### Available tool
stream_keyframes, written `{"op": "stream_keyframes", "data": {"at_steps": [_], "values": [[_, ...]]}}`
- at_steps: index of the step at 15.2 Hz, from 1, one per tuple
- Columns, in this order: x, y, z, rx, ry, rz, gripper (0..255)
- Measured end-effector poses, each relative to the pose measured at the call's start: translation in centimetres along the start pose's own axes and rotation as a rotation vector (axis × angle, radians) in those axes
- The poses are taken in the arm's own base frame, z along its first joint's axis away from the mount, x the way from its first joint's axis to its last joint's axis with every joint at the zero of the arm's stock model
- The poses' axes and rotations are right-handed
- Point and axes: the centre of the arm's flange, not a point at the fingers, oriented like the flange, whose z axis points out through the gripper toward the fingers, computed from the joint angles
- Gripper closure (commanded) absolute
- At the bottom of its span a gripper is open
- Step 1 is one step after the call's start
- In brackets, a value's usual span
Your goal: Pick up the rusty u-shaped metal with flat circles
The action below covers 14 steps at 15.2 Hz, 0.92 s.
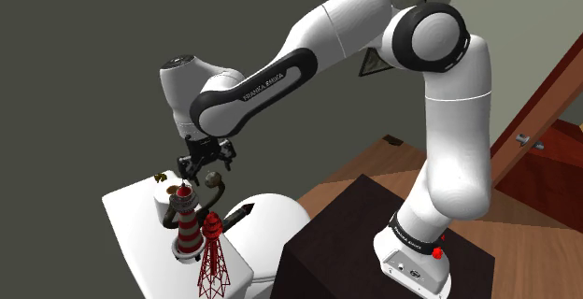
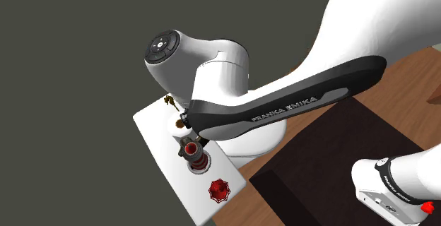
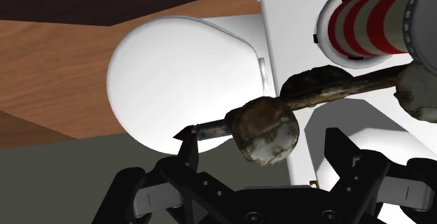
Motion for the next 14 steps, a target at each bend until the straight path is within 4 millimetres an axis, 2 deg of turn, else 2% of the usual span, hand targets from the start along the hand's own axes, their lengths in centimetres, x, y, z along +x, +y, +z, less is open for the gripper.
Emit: {"op": "stream_keyframes", "data": {"at_steps": [4,5,14], "values": [[0.2,-0.4,2.0,0.000,0.000,0.000,0],[0.2,-0.5,2.2,0.000,0.000,0.000,255],[0.2,-0.5,2.4,0.000,0.000,0.000,255]]}}
